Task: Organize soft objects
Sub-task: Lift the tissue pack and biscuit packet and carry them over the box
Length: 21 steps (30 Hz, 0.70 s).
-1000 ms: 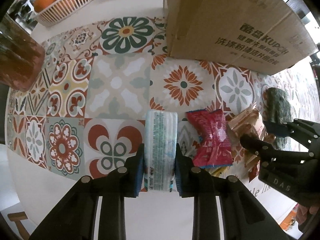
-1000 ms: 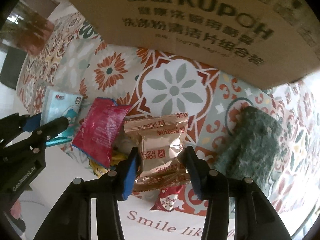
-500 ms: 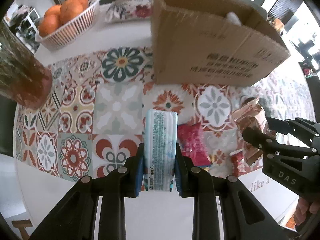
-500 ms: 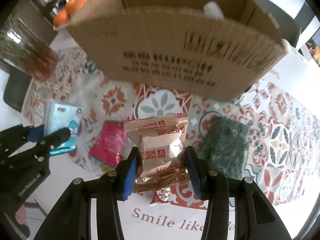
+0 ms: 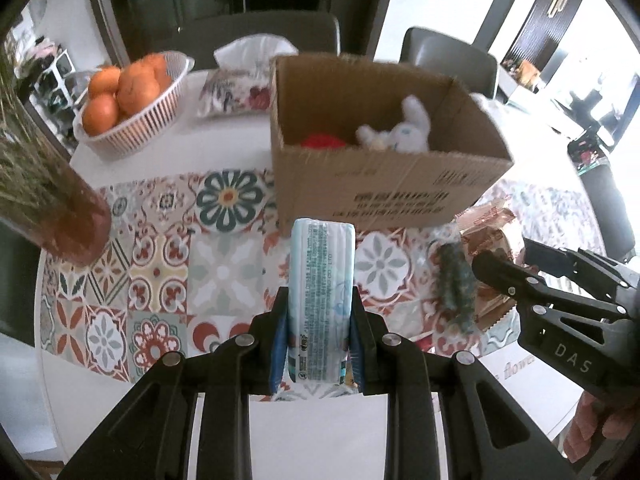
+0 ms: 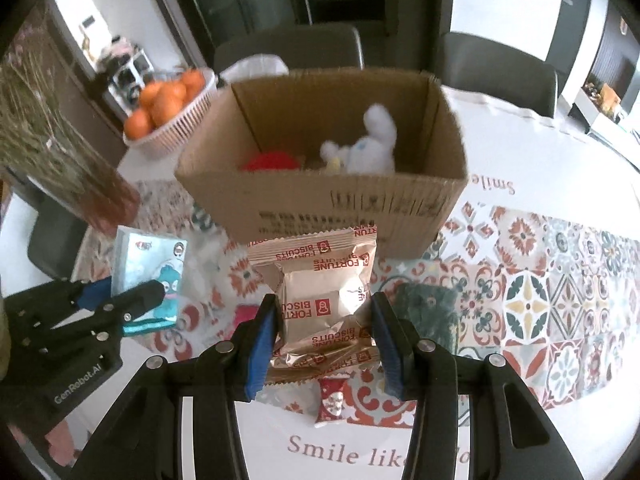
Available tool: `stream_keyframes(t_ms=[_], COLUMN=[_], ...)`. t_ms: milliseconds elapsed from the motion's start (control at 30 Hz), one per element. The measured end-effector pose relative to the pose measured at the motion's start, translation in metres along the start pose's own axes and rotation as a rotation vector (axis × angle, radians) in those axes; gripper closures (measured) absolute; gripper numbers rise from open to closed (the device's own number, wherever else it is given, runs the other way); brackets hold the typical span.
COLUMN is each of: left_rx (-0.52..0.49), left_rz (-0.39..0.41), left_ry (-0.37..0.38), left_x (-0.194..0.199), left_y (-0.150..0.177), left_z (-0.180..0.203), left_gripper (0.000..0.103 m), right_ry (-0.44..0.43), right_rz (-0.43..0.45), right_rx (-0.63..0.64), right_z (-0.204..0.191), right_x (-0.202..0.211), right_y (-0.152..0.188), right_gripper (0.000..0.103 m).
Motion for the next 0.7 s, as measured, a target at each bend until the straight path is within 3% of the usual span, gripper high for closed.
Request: stream_keyframes(t_ms=[300, 700], left_rx=[-0.012, -0.023], left_rz=[0.096, 0.196], left_ry=[0.033, 0.058], left_x=[0.034, 0.064], left_y=[-0.027, -0.066], left_z=[0.011, 0.021], left_gripper=[0.077, 0.077], right_ry=[-0.027, -0.054], right_rz=[0.122, 0.209], right_rx=[-0.030, -0.032], right_z=[0.000, 0.002], right_x=[0.040, 0.067], right_y=[-0.030, -0.065], right_gripper=[0.055, 0.055])
Point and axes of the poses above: each gripper's, at about its wrist camera, not at the fingertips, and x roughly against the way its jaws point, z to its right, y to its underside, the point moved 9 cm from there along -x, roughly the way its jaws point, and after that the axes turned 1 degree about -y, right-handed, at the moved point
